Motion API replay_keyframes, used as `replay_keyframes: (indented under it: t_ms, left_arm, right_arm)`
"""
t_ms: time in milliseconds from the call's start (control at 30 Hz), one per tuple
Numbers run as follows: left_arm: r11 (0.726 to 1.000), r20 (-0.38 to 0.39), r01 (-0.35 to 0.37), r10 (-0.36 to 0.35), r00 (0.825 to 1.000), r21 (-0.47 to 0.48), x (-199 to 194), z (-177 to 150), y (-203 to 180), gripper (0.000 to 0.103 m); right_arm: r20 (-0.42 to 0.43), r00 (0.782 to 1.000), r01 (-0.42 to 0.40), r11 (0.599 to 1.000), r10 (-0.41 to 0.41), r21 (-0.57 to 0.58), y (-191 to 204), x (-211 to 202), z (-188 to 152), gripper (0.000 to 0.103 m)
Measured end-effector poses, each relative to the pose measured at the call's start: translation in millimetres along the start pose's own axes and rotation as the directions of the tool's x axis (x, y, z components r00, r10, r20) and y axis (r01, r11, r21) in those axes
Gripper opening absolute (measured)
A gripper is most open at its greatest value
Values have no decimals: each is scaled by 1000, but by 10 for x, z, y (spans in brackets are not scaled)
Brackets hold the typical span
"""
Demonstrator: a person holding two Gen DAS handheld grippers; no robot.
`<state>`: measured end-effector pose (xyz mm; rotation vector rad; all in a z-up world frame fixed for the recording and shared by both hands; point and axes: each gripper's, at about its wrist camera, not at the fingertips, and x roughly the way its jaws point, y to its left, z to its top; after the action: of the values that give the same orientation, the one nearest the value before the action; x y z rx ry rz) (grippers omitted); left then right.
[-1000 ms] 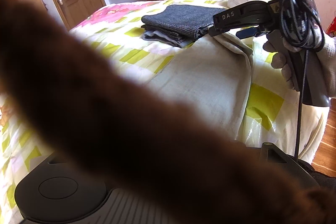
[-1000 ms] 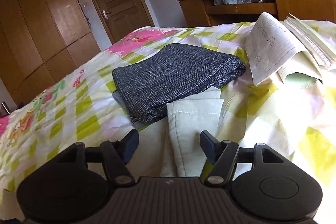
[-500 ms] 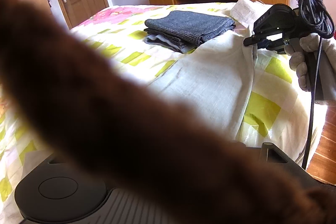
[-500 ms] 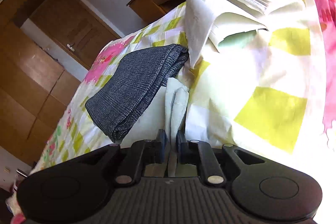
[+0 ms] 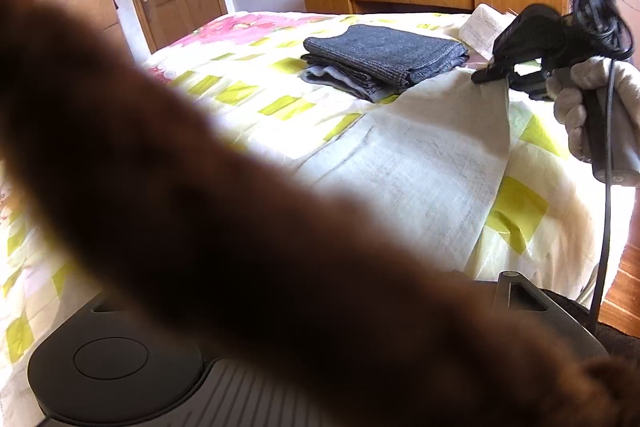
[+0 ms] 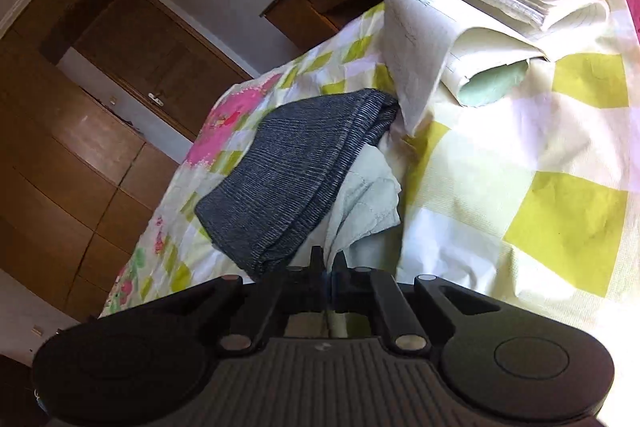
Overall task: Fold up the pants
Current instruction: 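Move the right gripper back to the pants end and grasp it, then lift the pants end with the right gripper and fold it over the stack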
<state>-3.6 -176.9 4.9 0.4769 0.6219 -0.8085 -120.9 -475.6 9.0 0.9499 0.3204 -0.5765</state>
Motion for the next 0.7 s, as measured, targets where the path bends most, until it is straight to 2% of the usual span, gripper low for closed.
replay_keyframes:
  t_ms: [133, 233, 333, 433, 467, 533, 600, 700]
  left_arm:
    - [1000, -21, -2, 2, 1000, -13, -23, -116, 74, 80]
    - [999, -36, -24, 23, 999, -28, -112, -251, 212, 80]
    - [994, -33, -66, 63, 997, -87, -293, -418, 471, 80]
    - [979, -24, -146, 144, 989, -141, -580, -599, 803, 80]
    - [971, -25, -177, 175, 984, -159, -689, -667, 921, 80]
    - [950, -37, -243, 241, 970, -195, -914, -829, 1151, 80]
    - [924, -59, -313, 308, 950, -222, -1132, -1015, 1350, 81]
    - [885, -104, -384, 369, 924, -264, -1383, -1296, 1563, 82]
  right_arm:
    - [-5, 987, -158, 983, 158, -92, 565, -218, -103, 21]
    - [-65, 960, -279, 947, 272, -160, 1047, -285, -284, 21]
    - [-156, 925, -377, 888, 346, -265, 1579, -313, -603, 21]
    - [-272, 882, -466, 796, 385, -385, 2118, -304, -1102, 21]
    - [-310, 866, -496, 761, 393, -419, 2282, -305, -1285, 21]
    - [-408, 817, -570, 678, 408, -464, 2601, -298, -1724, 21]
    - [-506, 759, -642, 597, 409, -481, 2861, -285, -2178, 21]
    - [-637, 677, -728, 463, 369, -505, 3139, -284, -2933, 21]
